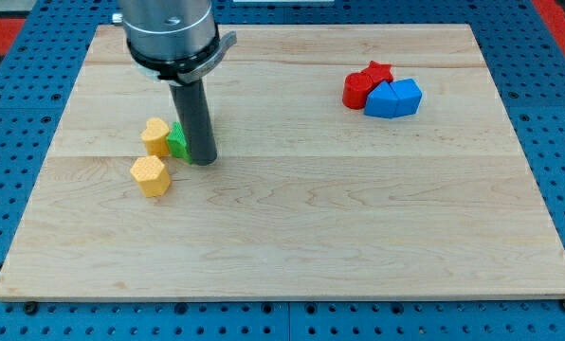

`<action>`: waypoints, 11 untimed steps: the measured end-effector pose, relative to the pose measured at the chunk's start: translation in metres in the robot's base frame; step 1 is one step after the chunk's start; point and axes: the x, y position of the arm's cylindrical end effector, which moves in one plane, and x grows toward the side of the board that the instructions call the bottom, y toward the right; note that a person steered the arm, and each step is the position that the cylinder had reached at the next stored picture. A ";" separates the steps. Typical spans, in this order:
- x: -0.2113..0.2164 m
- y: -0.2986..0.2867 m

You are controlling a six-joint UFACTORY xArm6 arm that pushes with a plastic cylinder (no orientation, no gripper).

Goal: Move the yellow heart and green star away from each other

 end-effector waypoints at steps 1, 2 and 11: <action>0.003 0.016; 0.008 0.014; -0.060 -0.036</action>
